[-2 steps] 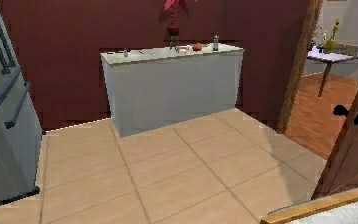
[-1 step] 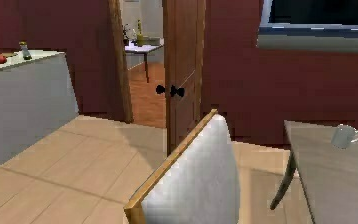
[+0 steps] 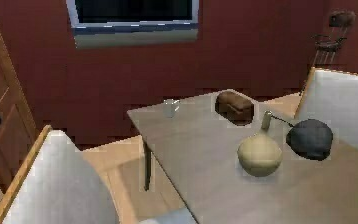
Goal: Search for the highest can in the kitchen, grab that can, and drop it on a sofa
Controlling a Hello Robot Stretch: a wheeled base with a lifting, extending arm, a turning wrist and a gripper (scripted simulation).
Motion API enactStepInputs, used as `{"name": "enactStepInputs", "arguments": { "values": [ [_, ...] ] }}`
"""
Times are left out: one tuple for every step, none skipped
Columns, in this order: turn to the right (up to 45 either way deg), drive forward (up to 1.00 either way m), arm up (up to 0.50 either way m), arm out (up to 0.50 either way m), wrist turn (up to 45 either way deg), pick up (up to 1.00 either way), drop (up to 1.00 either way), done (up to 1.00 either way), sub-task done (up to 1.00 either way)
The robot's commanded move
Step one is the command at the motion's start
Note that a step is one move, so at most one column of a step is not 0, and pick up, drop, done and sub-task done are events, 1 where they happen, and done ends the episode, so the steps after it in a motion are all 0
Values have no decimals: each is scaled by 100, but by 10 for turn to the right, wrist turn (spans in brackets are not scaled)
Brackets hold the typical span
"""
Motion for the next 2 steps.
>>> {"name": "enactStepInputs", "arguments": {
  "values": [
    [-450, 0, 0, 0, 0, 0, 0, 0, 0],
    [-450, 0, 0, 0, 0, 0, 0, 0, 0]
  ]
}}
